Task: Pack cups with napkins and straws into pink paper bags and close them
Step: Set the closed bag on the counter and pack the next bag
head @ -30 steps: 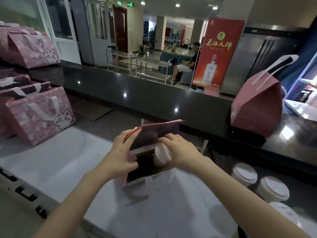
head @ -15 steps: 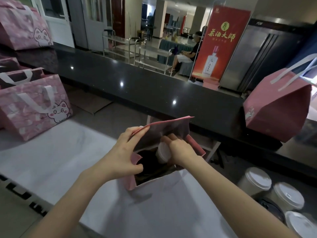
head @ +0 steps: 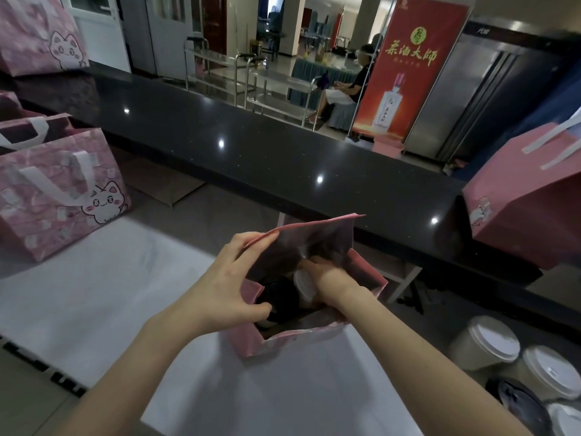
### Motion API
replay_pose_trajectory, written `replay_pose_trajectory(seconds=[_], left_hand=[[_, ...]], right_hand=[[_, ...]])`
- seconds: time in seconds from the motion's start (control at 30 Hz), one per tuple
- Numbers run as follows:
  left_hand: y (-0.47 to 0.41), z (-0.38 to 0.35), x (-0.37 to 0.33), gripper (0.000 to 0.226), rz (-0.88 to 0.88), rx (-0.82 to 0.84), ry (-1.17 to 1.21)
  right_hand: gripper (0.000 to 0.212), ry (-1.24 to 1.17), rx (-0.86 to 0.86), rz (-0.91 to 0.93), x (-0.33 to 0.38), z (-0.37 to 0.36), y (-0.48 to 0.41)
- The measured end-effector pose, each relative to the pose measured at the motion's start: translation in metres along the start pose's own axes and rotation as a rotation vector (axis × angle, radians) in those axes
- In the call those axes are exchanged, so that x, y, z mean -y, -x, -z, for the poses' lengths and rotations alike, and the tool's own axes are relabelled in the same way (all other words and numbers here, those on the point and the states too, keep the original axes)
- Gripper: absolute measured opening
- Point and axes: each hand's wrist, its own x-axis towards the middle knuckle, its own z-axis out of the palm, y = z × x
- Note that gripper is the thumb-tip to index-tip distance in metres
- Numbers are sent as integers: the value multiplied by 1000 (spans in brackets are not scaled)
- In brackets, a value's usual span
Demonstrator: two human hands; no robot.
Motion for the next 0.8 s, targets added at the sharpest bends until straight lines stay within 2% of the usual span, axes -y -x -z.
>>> replay_pose_trajectory(seconds=[0.2, 0.3, 0.37, 0.47, 0.53, 0.6, 0.63, 0.8], left_hand=[[-4, 2, 4, 99, 27, -47, 24], [-6, 1, 2, 102, 29, -70, -7], [-6, 0, 0, 103, 27, -80, -21], [-6, -2, -3, 106, 49, -85, -20], [-5, -4, -5, 108, 76, -98, -22], [-4, -6, -7, 110, 117, -127, -18], [-4, -7, -7, 111, 136, -142, -15], [2, -14, -13, 108, 193, -133, 28]], right_hand=[[88, 6, 37, 21, 1, 8, 1], [88, -35, -44, 57, 4, 15, 25], [77, -119, -157, 105, 7, 23, 48], [46, -210, -244, 173, 6, 35, 92], [44, -234, -244, 188, 4, 36, 123], [49, -150, -270, 227, 1, 30, 145], [45, -79, -311, 247, -1, 26, 152], [7, 79, -611, 285, -4, 15, 166]])
